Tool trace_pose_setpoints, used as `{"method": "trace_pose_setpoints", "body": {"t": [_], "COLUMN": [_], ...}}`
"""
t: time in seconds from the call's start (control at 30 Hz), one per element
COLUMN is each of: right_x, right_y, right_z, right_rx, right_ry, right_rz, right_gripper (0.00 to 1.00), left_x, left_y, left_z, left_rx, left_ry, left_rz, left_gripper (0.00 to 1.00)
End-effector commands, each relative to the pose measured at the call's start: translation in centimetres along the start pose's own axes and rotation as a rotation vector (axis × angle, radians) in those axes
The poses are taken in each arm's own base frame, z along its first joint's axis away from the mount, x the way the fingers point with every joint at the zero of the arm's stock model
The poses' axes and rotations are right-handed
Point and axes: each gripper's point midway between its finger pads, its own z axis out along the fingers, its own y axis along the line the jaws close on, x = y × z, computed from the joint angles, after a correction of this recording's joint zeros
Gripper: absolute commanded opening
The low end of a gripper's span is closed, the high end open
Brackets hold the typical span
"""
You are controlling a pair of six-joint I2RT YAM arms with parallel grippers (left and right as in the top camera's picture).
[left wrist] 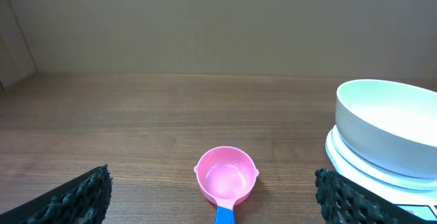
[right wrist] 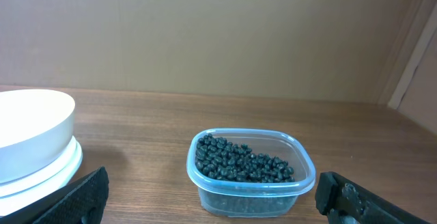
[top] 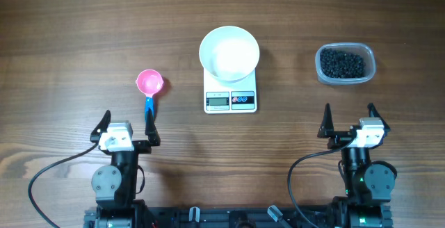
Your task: Scoop item into bowl and weigh 150g on scale
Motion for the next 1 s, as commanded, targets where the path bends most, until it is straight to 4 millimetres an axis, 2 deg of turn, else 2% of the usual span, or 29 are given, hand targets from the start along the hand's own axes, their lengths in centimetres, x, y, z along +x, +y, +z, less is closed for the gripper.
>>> {"method": "trace_pose_setpoints", "body": {"t": [0.0,0.8,0.97], "right_x": [-0.09,-0.09,-0.09], "right_y": [0.18,0.18,0.18], "right_z": [-0.02,-0.02,-0.02], "right_rx": [-0.008,-0.008,-0.008], "right_ry": [-0.007,-0.007,-0.007], "right_rz": [0.013,0.013,0.013], "right_gripper": [1.0,1.0,1.0], "left_x": [0.07,0.07,-0.04], "left_y": [-0.31,-0.31,0.27], "left_z": [-0.03,-0.03,-0.03], "left_rx": [0.016,0.016,-0.018], "left_ry": [-0.003,-0.003,-0.007], "left_rz": [0.015,0.015,0.016], "left_gripper": [1.0,1.0,1.0]}}
